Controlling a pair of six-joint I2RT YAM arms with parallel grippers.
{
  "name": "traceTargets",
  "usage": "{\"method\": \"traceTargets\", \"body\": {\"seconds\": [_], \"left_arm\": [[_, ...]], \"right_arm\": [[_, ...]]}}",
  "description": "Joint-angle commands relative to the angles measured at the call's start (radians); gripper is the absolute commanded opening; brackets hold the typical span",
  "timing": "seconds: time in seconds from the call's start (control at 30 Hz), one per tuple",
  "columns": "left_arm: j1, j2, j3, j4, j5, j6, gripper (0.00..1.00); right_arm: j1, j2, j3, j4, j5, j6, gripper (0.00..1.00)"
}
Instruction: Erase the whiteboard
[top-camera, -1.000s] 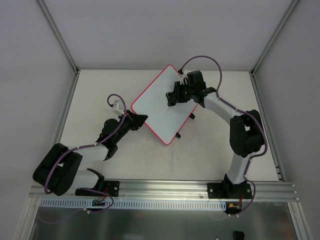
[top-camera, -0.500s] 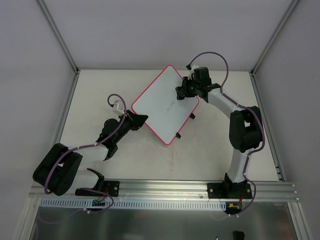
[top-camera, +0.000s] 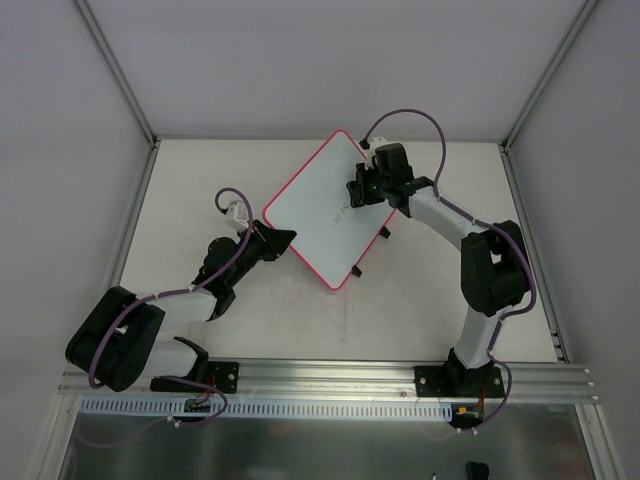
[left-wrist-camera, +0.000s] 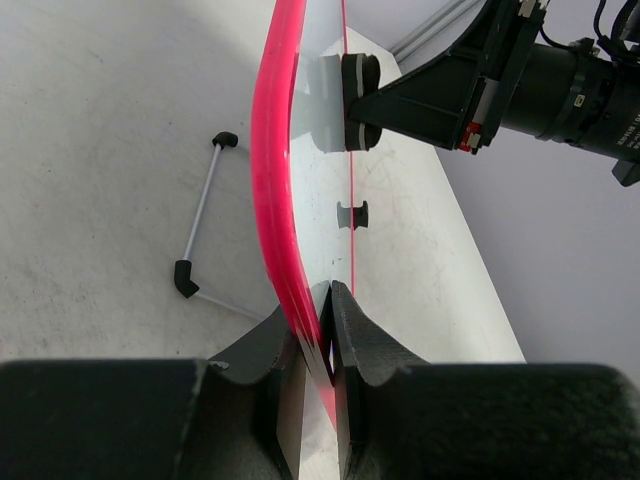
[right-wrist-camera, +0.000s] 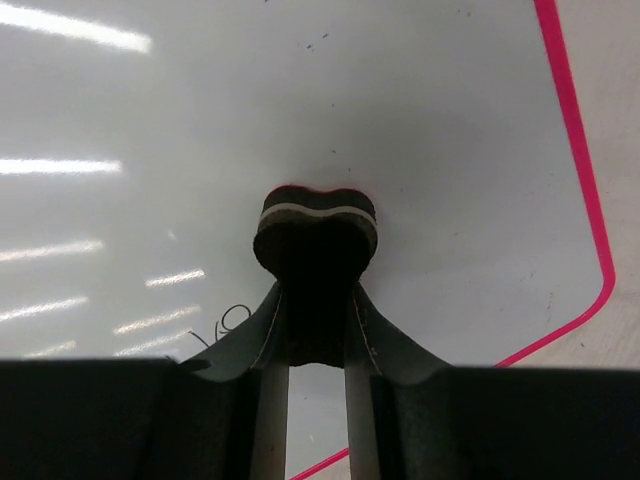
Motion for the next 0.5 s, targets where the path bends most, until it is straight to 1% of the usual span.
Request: {"method": "traceTargets", "body": {"seconds": [0.0,0.13,0.33,0.47], "left_arm": [[-0.006,0.014,0.013,0.01,0.02,0.074,0.0],[-0.006,0.015,0.013,0.013,0.025,0.072,0.0],[-0.006,0.02,0.016,0.015,0.026,0.072,0.0],[-0.006,0.023,0.018,0.016,0.028,0.072,0.0]], "right_arm": [[0.04,-0.008,0.003,-0.134,-0.128,0.044,0.0],[0.066,-0.022,-0.041,-0.134,-0.193,0.111,0.0],[0.187,-0.065,-0.098,-0.124,-0.171,0.122,0.0],[0.264,-0.105,-0.161,-0.081,-0.162,0.188,0.0]]}}
